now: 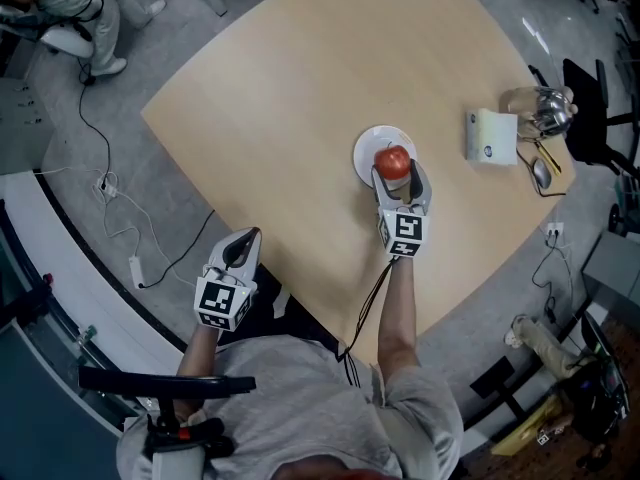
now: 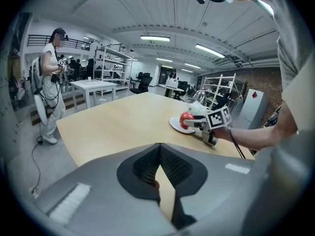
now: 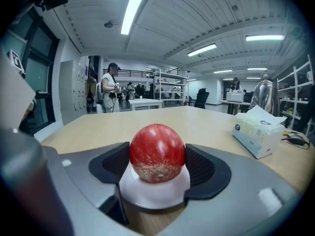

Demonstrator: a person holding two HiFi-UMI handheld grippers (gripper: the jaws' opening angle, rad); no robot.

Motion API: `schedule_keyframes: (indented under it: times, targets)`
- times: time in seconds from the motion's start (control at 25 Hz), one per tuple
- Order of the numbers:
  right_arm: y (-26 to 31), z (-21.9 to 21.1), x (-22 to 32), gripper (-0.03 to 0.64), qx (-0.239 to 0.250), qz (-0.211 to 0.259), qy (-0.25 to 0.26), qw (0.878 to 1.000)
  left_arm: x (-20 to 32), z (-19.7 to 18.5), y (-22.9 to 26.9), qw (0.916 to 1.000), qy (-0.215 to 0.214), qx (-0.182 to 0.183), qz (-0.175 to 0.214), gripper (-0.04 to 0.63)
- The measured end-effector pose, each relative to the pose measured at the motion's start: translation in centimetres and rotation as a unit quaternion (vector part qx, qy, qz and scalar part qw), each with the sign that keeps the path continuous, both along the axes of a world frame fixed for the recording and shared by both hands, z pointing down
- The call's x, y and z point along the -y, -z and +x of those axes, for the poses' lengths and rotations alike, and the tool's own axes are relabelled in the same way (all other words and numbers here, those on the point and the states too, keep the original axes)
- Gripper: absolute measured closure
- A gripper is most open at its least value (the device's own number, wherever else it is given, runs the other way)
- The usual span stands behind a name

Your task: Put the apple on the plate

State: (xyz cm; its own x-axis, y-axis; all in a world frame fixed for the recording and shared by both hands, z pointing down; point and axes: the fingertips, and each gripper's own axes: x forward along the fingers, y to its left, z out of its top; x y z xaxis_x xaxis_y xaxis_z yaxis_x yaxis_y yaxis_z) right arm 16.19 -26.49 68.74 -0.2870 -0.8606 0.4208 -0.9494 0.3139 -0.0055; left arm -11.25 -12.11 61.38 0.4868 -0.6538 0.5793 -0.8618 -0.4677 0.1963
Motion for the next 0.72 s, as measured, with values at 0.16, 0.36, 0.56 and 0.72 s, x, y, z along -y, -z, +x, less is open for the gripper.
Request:
schedule_keyframes:
  times: [0.16, 0.36, 0.56, 0.72]
  targets:
    - [0.1, 0.0, 0.0, 0.258, 0.001, 0.005, -0.003, 1.000, 0.0, -0.3, -0.1, 1.0000, 0.002, 0.000, 0.002, 0.575]
    - [0.8, 0.3, 0.1, 0.258, -0.002, 0.010, -0.006, 1.000, 0.0, -0.2, 0.4, 1.0000, 0.001, -0.002, 0.009, 0.575]
    - [2.4, 0.1, -0.2, 0.258, -0.004, 0.018, -0.010, 1.000, -0.4, -0.7, 1.4, 0.9998, -0.003, -0.006, 0.018, 0.575]
    - [3.4, 0.2, -0.6, 0.259, -0.005, 0.024, -0.014, 1.000, -0.5, -0.8, 2.1, 0.9995, -0.005, -0.010, 0.028, 0.575]
